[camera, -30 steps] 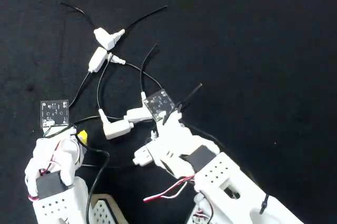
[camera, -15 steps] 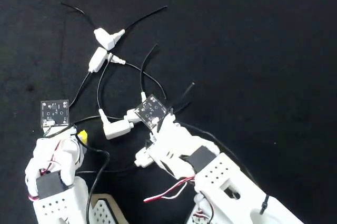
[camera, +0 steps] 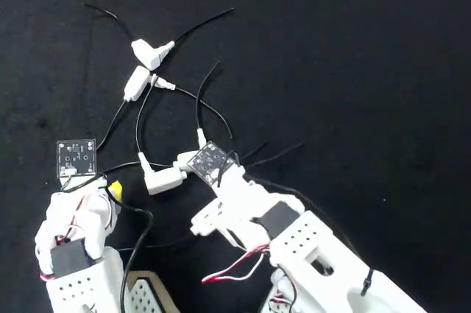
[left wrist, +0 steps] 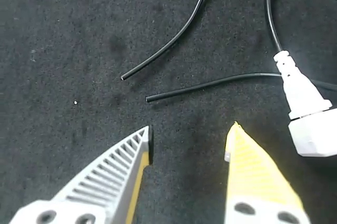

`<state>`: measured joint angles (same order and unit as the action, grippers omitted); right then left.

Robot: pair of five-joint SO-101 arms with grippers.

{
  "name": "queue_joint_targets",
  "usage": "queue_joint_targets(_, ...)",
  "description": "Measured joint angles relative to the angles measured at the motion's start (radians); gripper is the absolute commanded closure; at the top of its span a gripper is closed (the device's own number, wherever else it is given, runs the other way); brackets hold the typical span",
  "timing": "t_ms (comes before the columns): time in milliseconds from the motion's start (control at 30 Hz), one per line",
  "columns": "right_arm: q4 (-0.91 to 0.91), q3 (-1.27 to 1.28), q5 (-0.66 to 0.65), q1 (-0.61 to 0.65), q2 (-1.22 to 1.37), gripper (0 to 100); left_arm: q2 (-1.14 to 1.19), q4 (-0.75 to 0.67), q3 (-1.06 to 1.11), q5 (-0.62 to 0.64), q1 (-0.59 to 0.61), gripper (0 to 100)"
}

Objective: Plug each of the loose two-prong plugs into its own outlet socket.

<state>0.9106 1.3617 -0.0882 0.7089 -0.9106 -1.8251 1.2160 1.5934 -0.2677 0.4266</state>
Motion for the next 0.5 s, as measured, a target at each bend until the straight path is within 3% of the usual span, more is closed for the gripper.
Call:
queue_joint_targets(267,0.044,-0.086,0.0,0.0,0.011,81.6,0.0,0.0,0.0,0.0,0.0,77)
queue_joint_targets(500,0.325,-0.321,0.006,0.0,0.012,81.7,0.0,0.0,0.0,0.0,0.0,77)
